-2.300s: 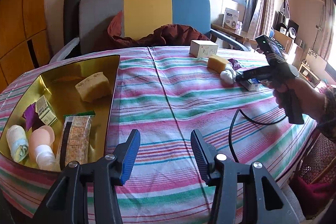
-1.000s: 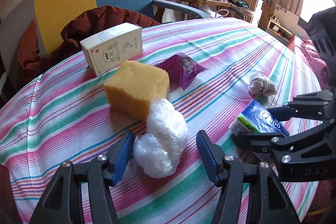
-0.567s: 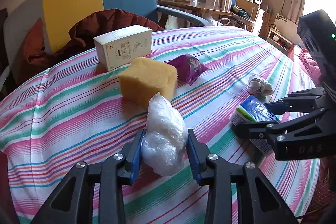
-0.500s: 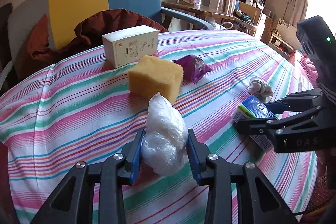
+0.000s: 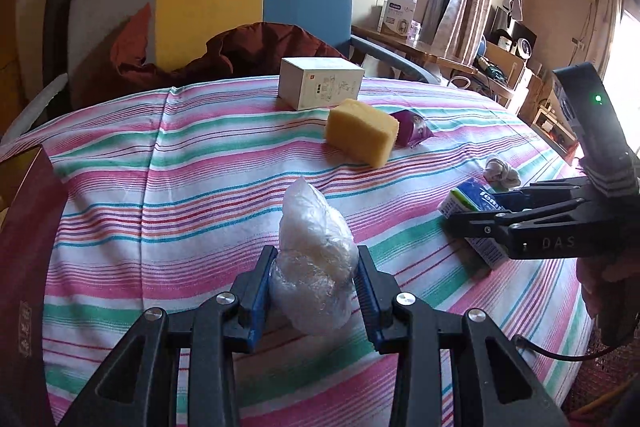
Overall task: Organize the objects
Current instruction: 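Carry the white plastic bag into the tray and release with left while right carries Tempo pack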
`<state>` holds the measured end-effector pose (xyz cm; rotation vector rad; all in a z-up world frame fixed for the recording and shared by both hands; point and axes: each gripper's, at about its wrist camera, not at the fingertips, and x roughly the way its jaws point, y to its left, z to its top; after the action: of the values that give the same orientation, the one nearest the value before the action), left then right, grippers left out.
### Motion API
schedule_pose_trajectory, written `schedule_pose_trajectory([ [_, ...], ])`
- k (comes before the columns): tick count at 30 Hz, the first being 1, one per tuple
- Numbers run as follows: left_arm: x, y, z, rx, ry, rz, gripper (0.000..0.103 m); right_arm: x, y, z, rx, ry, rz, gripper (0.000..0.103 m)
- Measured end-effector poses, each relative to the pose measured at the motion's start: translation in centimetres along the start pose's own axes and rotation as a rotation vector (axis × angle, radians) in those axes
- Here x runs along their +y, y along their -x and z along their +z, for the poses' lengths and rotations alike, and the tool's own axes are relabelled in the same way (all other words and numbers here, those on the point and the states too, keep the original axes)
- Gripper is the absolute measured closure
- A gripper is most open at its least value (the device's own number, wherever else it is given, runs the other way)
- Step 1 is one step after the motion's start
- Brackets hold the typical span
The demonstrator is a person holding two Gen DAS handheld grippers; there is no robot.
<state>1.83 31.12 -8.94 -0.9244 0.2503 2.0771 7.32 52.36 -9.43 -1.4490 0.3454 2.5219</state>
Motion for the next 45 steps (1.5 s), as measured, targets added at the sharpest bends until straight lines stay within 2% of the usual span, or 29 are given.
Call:
schedule_pose_trajectory([
  [7,-2.3,2.2,-1.3,-0.042,-0.101,0.030,0.065,0.1,-0.1,-0.2,-0.006,0.023,-0.018,0.050],
  [11,-2.0,3.7,-2.1,-0.048,-0.081,0.024,0.065,0.3,-0.1,-0.3,-0.009,0.036,-0.027,0.050],
  [18,1.3,7.0,-3.5,-0.072,0.060,0.015,0.065,0.3,-0.1,-0.5,-0.012,0.035,-0.028,0.050],
  [28,8.3,12.6,-3.2,-0.166,0.257,0.091,0.065,0.4,0.1,-0.7,-0.021,0.025,-0.043,0.050],
  [32,11.8,14.1,-3.0,-0.187,0.346,0.135,0.065,0.6,0.6,-0.9,-0.043,-0.030,0.051,0.051],
  [36,15.4,14.7,-3.2,-0.172,0.427,0.180,0.065,2.5,1.1,-1.2,-0.064,-0.003,0.131,0.051],
  [41,19.6,14.4,-3.6,-0.124,0.517,0.222,0.065,5.3,0.9,-1.7,-0.073,0.091,0.148,0.051],
  [45,22.0,13.7,-3.6,-0.088,0.554,0.251,0.065,5.8,0.8,-1.8,-0.085,0.103,0.173,0.051],
])
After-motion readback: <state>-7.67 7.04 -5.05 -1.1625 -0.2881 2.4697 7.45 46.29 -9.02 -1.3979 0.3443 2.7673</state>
